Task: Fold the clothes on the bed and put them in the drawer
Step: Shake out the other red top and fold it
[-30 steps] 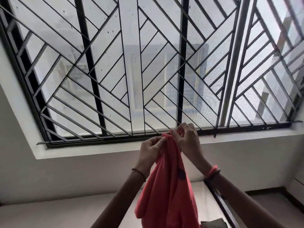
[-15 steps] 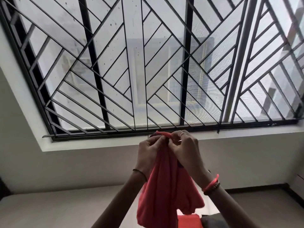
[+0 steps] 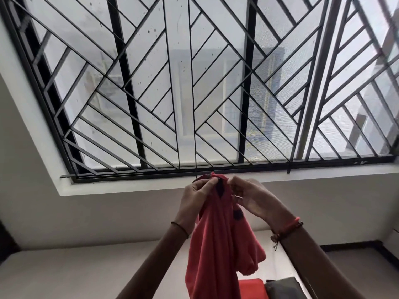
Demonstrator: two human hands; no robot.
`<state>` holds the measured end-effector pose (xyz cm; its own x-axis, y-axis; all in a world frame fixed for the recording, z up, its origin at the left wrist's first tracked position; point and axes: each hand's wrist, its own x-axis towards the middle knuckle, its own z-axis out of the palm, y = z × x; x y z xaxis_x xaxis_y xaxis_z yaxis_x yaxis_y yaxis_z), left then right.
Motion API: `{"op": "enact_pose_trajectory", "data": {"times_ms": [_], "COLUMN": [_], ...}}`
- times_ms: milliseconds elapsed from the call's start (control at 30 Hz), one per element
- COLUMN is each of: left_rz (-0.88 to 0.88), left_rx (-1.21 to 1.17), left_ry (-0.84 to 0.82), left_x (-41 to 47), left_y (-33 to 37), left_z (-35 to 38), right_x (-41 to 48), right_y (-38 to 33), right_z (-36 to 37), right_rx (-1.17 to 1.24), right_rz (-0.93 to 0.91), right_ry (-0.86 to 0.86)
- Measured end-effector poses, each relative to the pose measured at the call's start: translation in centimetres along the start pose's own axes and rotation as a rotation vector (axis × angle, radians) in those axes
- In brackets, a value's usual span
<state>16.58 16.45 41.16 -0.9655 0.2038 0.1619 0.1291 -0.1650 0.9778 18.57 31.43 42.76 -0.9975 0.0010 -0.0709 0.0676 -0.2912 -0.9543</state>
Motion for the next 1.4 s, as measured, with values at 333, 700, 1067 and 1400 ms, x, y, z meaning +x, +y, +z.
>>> {"op": "enact_pose_trajectory", "data": {"times_ms": [333, 700, 1067, 1400], "left_rz": [0.191, 0.361, 0.448, 0.795], "left_rx": [0.192, 0.507, 0.572, 1.191], "left_ry": [-0.068, 0.033, -0.129, -0.460], "left_x": [0.5, 1.0, 1.4, 4.4], "left_y": [0.0, -0.6, 0.1, 2.3], "left_z": [-0.2, -0.5, -1.5, -3.3], "right_x": [0.2, -0.2, -0.4, -1.2], "right_y": [0.2, 0.0, -0.8, -0.2], "right_z": [-0.1, -0.8, -0.6, -0.2], "right_rx": [-0.178, -0.471, -0.762, -0.766], "right_rz": [-0.237, -0.333, -0.558, -0.628], "right_ry": [0.033, -0.055, 0.059, 0.118]}}
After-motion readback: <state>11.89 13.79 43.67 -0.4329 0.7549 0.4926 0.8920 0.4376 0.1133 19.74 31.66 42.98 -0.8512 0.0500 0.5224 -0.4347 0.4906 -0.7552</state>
